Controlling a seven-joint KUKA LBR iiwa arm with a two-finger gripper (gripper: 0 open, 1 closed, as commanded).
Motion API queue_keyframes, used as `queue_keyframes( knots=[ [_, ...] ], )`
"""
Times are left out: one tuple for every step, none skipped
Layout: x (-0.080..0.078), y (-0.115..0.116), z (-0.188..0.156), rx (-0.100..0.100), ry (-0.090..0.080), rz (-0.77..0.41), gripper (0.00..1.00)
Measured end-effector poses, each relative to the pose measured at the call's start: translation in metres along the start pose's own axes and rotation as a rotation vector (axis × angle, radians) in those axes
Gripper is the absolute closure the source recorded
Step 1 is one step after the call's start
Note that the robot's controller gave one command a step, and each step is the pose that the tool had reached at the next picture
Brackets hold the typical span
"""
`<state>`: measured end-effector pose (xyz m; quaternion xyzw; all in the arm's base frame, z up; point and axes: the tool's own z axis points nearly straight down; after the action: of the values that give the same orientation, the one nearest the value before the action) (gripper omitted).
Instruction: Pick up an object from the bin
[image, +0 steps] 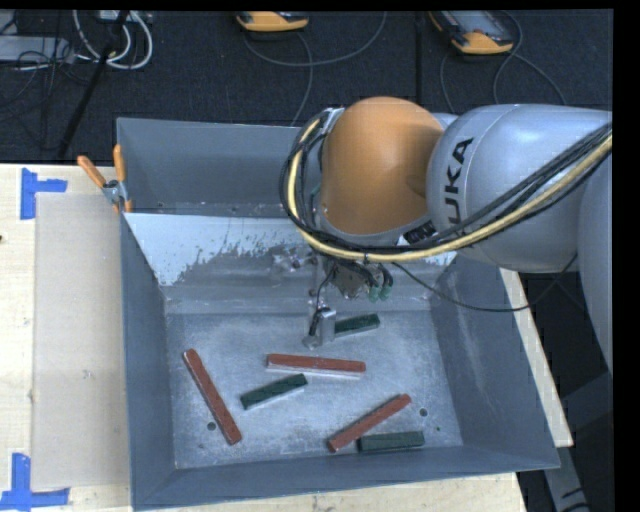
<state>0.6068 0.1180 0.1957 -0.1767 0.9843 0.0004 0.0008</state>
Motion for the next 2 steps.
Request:
queue_keyframes(
  knots=[
    [0.0524, 0.0693, 0.1151, -0.003, 0.008, -0.320, 0.00],
    [0.0506, 0.0677, 0.1124, -0.001, 0.003, -0.315, 1.00]
  ],
)
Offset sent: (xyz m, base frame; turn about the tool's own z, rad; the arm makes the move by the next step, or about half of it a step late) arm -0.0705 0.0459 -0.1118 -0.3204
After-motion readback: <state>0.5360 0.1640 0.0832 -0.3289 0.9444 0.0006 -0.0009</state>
